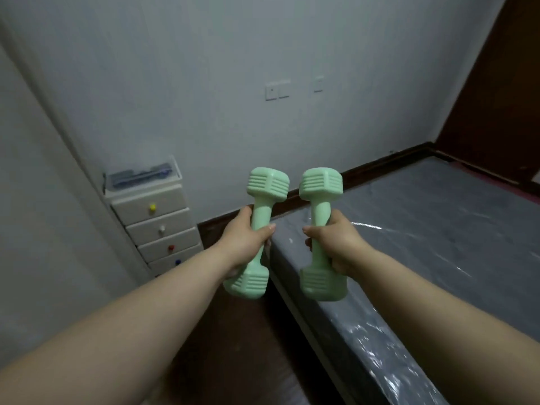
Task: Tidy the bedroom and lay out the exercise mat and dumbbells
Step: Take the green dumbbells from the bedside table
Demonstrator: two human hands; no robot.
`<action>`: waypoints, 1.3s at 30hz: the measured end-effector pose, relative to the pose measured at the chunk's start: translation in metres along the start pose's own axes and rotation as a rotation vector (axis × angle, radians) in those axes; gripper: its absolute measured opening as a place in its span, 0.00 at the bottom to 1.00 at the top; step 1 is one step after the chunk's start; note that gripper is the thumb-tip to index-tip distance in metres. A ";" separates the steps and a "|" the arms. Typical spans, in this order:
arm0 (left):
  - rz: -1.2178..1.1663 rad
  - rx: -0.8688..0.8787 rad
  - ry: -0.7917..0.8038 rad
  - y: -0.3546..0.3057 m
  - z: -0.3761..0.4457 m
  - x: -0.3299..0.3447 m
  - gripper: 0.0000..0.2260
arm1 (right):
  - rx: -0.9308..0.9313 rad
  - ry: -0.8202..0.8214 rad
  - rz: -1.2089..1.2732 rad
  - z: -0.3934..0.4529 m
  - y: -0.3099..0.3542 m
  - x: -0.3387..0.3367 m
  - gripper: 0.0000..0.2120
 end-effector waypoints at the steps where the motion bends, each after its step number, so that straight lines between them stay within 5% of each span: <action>1: -0.010 -0.018 -0.009 0.002 0.018 -0.010 0.13 | -0.016 0.010 -0.010 0.021 0.011 0.012 0.17; 13: -0.230 -0.075 -0.201 0.026 0.294 -0.159 0.11 | -0.018 0.276 0.005 0.304 0.139 0.200 0.15; 19: -0.272 -0.084 -0.069 0.030 0.480 -0.204 0.11 | 0.061 0.108 0.047 0.449 0.183 0.236 0.15; 31: -0.250 -0.095 0.291 -0.027 0.814 -0.069 0.06 | 0.179 -0.302 0.169 0.727 0.211 0.108 0.14; 39: -0.249 -0.124 0.433 -0.084 0.983 0.021 0.07 | 0.230 -0.405 0.188 0.878 0.236 0.034 0.15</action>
Point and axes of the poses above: each hand's wrist, its own z-axis towards the middle knuckle, its own x-axis out of the palm, y = z × x, the point moved 5 cm from there along z, towards the middle knuckle, and after that the axes turned 4 degrees about -z, right-handed, at the moved point
